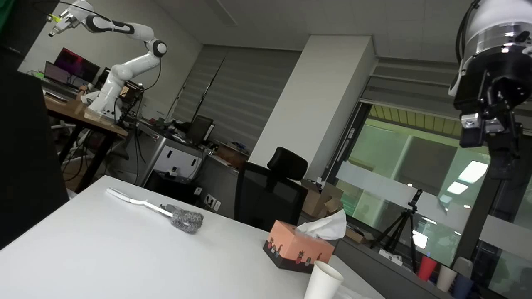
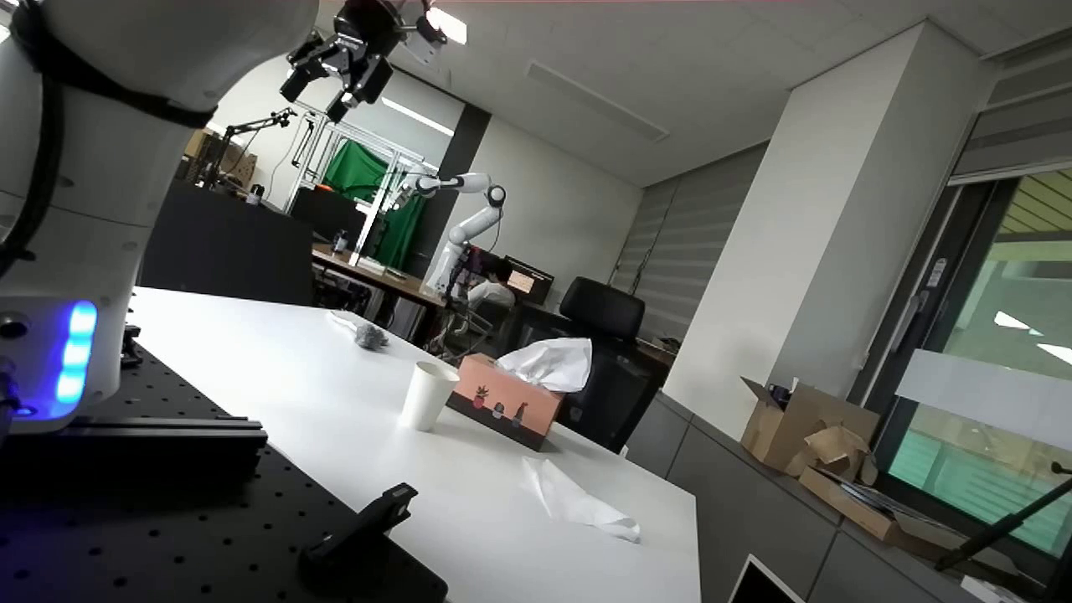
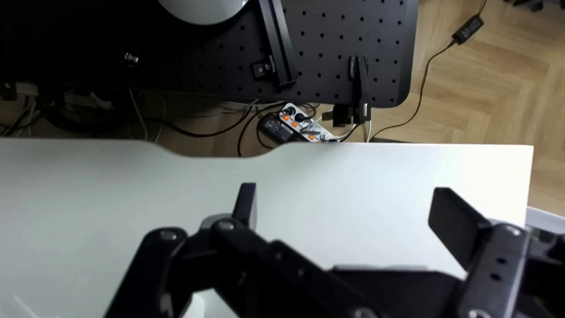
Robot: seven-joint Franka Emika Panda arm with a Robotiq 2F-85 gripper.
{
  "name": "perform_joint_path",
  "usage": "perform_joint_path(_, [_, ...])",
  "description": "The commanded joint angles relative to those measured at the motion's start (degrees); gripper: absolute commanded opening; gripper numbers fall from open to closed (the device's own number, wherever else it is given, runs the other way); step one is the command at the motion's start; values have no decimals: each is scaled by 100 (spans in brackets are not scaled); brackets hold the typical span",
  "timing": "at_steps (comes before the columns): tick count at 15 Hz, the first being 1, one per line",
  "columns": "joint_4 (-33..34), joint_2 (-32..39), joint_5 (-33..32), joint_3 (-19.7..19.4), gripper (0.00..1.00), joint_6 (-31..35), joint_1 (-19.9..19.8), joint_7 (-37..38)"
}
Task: Remove a tissue from the box
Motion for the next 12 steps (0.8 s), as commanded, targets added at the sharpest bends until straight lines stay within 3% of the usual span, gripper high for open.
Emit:
perform_joint_path(1, [57, 303, -323, -6, 100, 752, -411, 54])
perform_joint_path(7, [431, 1431, -1225, -71, 100, 2518, -1141, 377])
perform_joint_path(9, [710, 1880, -1425, -106, 100, 2554, -1264, 481])
perform_joint_path(10, [250, 1370, -1307, -197, 100, 2631, -1075, 242])
perform_joint_path(12, [465, 1726, -1374, -227, 100, 2660, -1144, 266])
